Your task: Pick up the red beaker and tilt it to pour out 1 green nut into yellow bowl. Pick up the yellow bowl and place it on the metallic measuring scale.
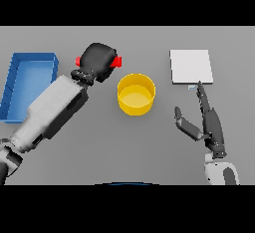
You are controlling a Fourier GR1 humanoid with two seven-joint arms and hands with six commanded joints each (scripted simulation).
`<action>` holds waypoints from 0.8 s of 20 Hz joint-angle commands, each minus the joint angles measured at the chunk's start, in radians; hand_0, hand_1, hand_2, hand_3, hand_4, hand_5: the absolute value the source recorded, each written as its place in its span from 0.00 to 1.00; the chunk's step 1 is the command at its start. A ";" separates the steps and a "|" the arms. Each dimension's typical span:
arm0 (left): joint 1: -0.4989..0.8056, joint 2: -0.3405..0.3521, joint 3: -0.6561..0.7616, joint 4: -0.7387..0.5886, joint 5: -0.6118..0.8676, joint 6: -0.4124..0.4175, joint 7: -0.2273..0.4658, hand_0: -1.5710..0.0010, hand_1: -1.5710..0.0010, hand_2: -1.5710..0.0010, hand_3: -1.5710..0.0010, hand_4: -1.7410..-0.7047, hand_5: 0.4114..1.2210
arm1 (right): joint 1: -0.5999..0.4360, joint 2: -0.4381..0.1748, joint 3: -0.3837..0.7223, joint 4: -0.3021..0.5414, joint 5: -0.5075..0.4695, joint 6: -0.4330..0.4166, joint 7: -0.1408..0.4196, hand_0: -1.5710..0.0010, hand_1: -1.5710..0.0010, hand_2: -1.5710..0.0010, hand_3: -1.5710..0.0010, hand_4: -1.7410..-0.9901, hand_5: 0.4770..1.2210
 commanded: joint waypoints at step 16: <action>-0.280 -0.015 -0.416 0.170 -0.258 -0.231 -0.165 0.00 0.00 0.00 0.02 0.00 1.00 | 0.000 0.038 -0.016 0.024 -0.037 -0.015 -0.031 1.00 1.00 1.00 1.00 0.60 0.20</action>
